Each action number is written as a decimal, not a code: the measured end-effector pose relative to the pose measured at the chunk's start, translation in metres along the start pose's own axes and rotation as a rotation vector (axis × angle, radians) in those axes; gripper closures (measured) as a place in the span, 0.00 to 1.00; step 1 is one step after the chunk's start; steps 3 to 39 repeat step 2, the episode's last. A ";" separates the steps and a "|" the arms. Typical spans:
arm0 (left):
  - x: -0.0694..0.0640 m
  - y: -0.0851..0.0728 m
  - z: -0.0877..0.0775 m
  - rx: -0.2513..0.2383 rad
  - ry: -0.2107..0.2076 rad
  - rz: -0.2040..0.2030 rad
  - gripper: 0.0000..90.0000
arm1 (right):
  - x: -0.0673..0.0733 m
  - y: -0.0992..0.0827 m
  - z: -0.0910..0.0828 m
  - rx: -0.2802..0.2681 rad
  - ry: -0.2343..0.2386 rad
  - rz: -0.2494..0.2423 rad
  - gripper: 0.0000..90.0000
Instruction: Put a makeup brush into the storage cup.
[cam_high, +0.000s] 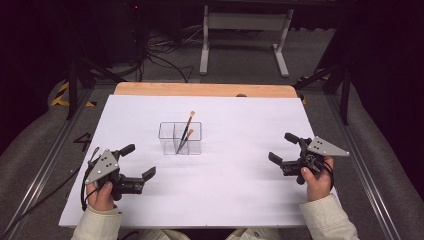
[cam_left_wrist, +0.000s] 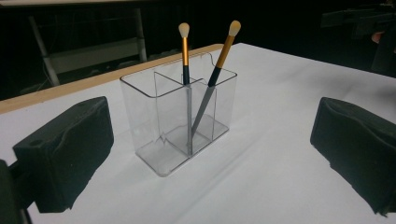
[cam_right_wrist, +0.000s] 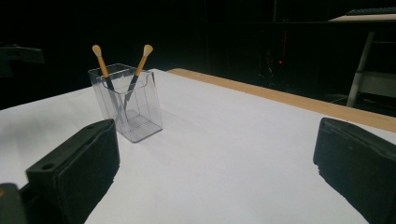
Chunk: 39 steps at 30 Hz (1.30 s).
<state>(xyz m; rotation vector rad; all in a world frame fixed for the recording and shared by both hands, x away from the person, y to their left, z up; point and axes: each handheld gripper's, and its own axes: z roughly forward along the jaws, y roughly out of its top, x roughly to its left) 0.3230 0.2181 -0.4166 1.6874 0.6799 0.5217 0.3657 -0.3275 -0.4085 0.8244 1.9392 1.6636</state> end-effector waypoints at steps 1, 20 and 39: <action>0.000 0.000 0.000 0.000 -0.001 -0.001 0.00 | 0.000 0.000 0.000 0.001 0.000 0.002 0.01; 0.000 0.000 0.000 0.000 -0.002 0.001 0.00 | 0.000 0.000 -0.001 -0.002 -0.001 0.004 0.01; 0.000 0.000 0.000 0.000 -0.002 0.001 0.00 | 0.000 0.000 -0.001 -0.002 -0.001 0.004 0.01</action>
